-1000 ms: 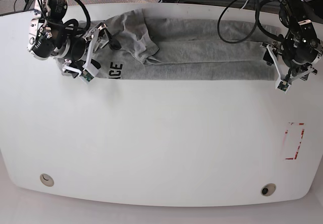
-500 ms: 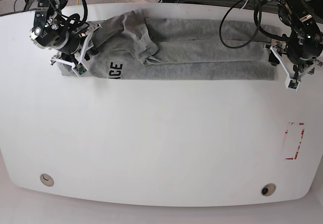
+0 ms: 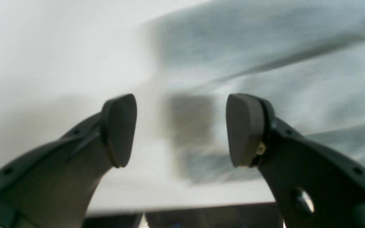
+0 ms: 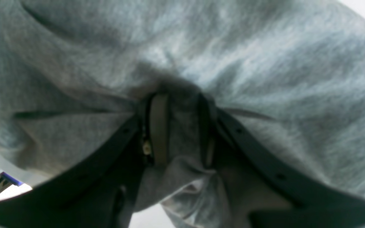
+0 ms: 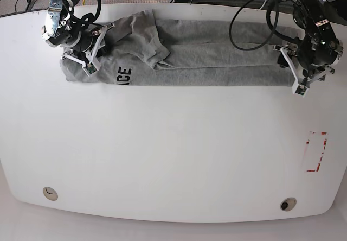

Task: Fold the T-shirt properly
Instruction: 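Move the left gripper to the strip's other end and grasp it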

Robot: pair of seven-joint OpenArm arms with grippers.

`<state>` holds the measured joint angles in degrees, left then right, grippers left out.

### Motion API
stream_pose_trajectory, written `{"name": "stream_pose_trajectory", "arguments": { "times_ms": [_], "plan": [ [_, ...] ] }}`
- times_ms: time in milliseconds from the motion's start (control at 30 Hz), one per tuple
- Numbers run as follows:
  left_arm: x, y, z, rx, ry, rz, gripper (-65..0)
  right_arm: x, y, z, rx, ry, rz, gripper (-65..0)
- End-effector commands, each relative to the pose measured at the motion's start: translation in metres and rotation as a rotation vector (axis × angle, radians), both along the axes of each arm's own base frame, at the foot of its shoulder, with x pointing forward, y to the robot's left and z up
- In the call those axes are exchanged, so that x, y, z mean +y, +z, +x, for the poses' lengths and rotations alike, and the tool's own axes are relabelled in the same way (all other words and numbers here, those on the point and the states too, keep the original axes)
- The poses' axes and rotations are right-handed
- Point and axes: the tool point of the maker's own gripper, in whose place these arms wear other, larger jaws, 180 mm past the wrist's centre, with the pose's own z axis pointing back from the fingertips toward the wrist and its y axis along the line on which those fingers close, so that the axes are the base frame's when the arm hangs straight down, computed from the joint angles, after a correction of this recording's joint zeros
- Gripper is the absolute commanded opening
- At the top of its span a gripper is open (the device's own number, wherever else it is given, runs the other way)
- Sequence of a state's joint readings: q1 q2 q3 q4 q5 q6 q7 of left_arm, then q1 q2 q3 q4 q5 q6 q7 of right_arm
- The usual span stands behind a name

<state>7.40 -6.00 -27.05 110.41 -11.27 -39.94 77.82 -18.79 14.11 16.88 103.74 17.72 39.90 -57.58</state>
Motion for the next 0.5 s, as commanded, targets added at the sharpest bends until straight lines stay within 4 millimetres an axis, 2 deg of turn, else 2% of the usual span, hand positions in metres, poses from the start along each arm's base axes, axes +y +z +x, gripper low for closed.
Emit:
{"name": "stream_pose_trajectory", "arguments": {
  "times_ms": [0, 233, 467],
  "plan": [
    [-0.001, 0.002, -0.001, -0.001, -0.022, 0.020, -24.9, -0.002, 0.005, 0.004, -0.021, 0.004, -0.006, -51.0],
    [-0.008, -0.011, -0.013, 0.044, -0.045, 0.009, -26.8, -0.004, -0.003, 0.000, 0.005, -0.006, 0.000, -51.0],
    [-0.007, -0.042, -0.026, 0.112, -0.061, -0.038, -42.9, -0.008, -0.017, -0.004, 0.049, -0.030, 0.013, -51.2]
  ]
}}
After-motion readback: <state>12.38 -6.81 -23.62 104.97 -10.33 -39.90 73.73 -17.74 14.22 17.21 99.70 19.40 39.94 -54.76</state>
